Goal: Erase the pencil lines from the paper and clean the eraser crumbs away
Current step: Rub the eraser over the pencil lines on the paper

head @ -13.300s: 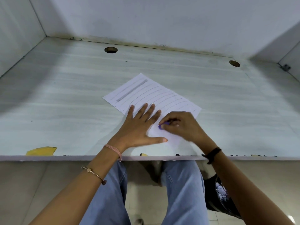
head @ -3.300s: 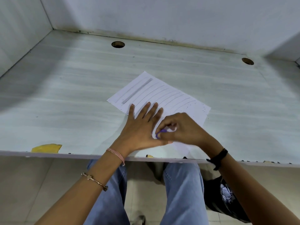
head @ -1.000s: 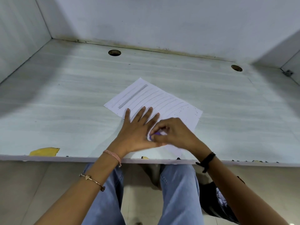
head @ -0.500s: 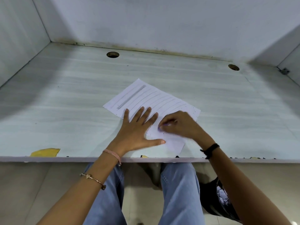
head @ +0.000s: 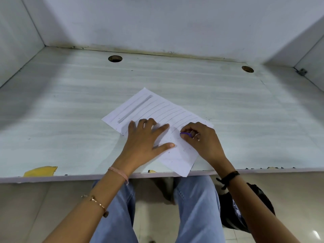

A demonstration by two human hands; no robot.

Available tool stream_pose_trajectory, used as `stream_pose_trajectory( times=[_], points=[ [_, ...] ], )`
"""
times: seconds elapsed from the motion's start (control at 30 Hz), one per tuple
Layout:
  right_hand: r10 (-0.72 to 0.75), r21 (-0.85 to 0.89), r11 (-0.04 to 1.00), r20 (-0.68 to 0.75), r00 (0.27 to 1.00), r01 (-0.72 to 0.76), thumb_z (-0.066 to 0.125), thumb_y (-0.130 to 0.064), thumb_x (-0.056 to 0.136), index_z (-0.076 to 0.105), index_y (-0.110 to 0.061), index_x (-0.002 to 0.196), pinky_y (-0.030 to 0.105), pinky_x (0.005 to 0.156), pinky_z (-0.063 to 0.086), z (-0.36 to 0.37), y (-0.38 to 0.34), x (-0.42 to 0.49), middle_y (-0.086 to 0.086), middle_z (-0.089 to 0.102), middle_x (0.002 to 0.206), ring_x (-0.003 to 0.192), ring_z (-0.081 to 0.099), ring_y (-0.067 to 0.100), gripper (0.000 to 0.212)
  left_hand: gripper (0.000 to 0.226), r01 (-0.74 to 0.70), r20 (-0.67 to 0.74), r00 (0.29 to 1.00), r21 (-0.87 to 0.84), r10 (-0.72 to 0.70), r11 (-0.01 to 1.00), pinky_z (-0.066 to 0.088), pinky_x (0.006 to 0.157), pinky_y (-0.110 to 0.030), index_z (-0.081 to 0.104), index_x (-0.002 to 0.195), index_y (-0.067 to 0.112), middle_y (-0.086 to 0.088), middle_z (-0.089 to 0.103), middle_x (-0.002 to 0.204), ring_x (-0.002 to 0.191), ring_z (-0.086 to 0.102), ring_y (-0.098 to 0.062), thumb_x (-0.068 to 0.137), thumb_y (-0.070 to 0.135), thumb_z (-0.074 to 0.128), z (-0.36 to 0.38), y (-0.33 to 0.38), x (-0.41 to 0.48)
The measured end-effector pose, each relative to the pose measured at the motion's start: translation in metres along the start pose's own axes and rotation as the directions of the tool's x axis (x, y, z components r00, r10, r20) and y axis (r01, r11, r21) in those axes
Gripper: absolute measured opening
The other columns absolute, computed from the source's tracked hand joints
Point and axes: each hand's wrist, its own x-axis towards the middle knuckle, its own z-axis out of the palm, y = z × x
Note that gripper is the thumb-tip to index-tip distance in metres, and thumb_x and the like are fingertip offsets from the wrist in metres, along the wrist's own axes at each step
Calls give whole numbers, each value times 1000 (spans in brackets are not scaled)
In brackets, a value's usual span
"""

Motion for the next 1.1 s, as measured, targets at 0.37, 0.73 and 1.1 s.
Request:
stream_pose_trajectory(
  times=[0.37,0.73,1.1],
  points=[
    [33,25,999,123,992,-36,70,-3,76,71,-14,86,16,68,49,-6,-14,18,-4,69,82,72,62,6,16,106,-108,88,990,-74,115,991,-10,116,-60,6,155,37,5,-10,164,150,-14,-15,65,93,5,22,-4,31],
    [46,12,999,35,998,-46,70,1,72,75,-10,80,11,63,45,-1,-22,34,2,71,76,67,63,14,15,105,-97,106,989,-27,99,995,-13,115,-61,-11,154,38,4,-21,162,149,-21,-19,67,93,8,24,-2,35],
    [-17,-107,994,83,996,26,66,1,72,74,-10,81,16,65,43,5,-36,31,-1,69,77,67,57,10,17,112,-96,109,989,-35,99,995,-14,114,-62,-10,155,32,3,-18,163,149,-20,-19,62,94,0,25,-1,36]
  ],
)
